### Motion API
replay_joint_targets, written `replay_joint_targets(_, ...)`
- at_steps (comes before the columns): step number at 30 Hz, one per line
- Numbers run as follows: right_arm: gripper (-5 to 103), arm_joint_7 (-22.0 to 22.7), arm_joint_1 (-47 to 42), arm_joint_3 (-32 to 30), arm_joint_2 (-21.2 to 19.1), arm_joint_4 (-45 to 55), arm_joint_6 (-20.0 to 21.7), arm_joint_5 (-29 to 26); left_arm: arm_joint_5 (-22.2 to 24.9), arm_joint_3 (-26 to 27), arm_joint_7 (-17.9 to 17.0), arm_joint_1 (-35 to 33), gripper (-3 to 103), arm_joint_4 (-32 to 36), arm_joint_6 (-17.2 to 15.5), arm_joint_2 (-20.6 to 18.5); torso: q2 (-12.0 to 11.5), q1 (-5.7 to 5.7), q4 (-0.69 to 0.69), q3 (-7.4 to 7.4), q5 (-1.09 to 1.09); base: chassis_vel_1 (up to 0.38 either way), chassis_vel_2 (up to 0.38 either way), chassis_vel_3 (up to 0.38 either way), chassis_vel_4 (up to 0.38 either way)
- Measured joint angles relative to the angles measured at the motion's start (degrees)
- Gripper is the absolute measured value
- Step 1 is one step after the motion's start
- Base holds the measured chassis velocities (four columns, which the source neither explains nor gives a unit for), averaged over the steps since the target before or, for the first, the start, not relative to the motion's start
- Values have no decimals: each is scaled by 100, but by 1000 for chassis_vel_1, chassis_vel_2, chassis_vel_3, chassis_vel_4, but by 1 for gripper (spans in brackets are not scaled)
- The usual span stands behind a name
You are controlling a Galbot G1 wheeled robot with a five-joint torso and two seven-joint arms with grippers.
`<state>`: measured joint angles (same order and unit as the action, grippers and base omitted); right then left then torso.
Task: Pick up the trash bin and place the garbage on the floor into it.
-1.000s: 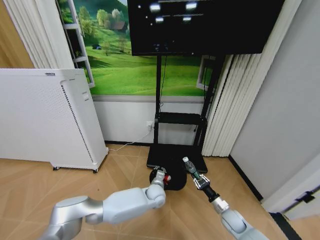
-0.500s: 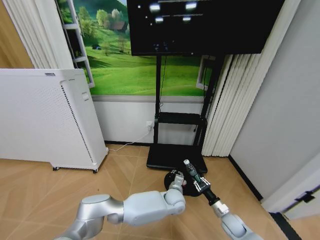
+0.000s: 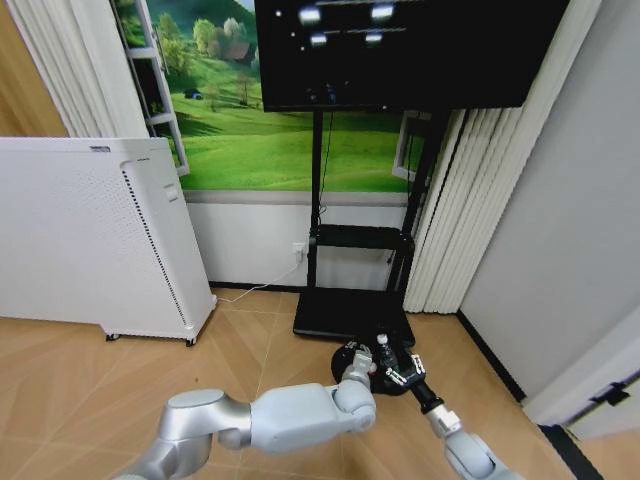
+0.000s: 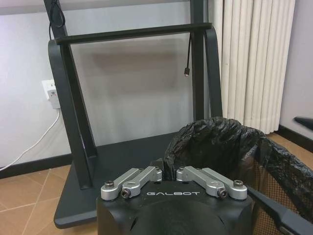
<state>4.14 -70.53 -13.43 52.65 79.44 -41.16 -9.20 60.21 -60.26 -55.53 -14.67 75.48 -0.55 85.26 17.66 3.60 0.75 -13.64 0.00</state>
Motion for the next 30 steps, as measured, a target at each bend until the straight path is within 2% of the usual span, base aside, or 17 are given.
replay_joint_targets(4,99,247,9,-93,-46,-23,1,0,12,74,-12,23,8,78,-26,-140,0,0,0,0,0,0,0,0,0)
replay_joint_targets(6,100,338,-1,-119,-78,-53,23,-1,30,96,-17,41,8,131,-43,-222,0,0,1,0,-2,0,0,0,0)
replay_joint_targets(8,100,581,-6,-184,-166,-223,99,-74,73,132,-8,101,8,357,-45,-609,0,0,2,0,-2,0,0,0,0)
replay_joint_targets(9,100,581,-6,-184,-166,-223,99,-74,73,132,-8,101,8,357,-45,-609,0,0,2,0,-2,0,0,0,0)
replay_joint_targets(11,100,814,-21,-230,-311,-471,322,-540,108,228,2,122,8,722,-21,-1220,0,0,-4,-1,-2,0,0,0,0)
replay_joint_targets(13,100,885,-32,-231,-353,-533,412,-707,108,284,-9,122,8,812,-1,-1364,0,0,-4,0,-2,0,0,0,0)
replay_joint_targets(14,100,1051,-37,-231,-425,-681,634,-1044,103,421,-59,108,8,992,29,-1635,0,0,-3,0,-2,0,0,0,0)
replay_joint_targets(15,100,1051,-37,-231,-425,-681,634,-1044,103,421,-59,108,8,992,29,-1635,0,0,-3,0,-2,0,0,0,0)
replay_joint_targets(17,100,1213,-3,-239,-482,-939,873,-1354,1,560,-80,81,8,1237,30,-2021,0,0,2,-1,-1,0,0,0,0)
replay_joint_targets(19,100,1246,25,-249,-483,-1033,894,-1367,-39,607,-82,65,8,1297,29,-2117,0,0,1,0,-1,0,0,0,0)
replay_joint_targets(21,100,1303,110,-291,-483,-1362,876,-1348,-146,786,-82,-40,8,1541,-40,-2438,0,0,0,0,-2,0,0,0,0)
replay_joint_targets(22,100,1303,110,-291,-483,-1362,876,-1348,-146,786,-82,-40,8,1541,-40,-2438,0,0,0,0,-2,0,0,0,0)
replay_joint_targets(23,100,1304,128,-321,-483,-1588,815,-1302,-228,918,-76,-162,8,1741,-95,-2692,0,0,-1,0,-1,0,0,0,0)
replay_joint_targets(25,100,1303,124,-355,-480,-1727,755,-1271,-276,1020,-67,-250,8,1837,-116,-2840,0,0,-1,0,-1,0,0,0,0)
replay_joint_targets(27,100,1266,32,-493,-438,-1947,606,-1153,-412,1353,-17,-571,8,2082,-141,-3248,0,0,0,0,-2,0,0,0,0)
replay_joint_targets(28,100,1266,32,-493,-438,-1947,606,-1153,-412,1353,-17,-571,8,2082,-141,-3248,0,0,0,0,-2,0,0,0,0)
replay_joint_targets(30,100,1261,-39,-619,-386,-2017,524,-992,-495,1576,35,-831,8,2227,-142,-3516,0,0,0,0,-1,0,0,0,0)
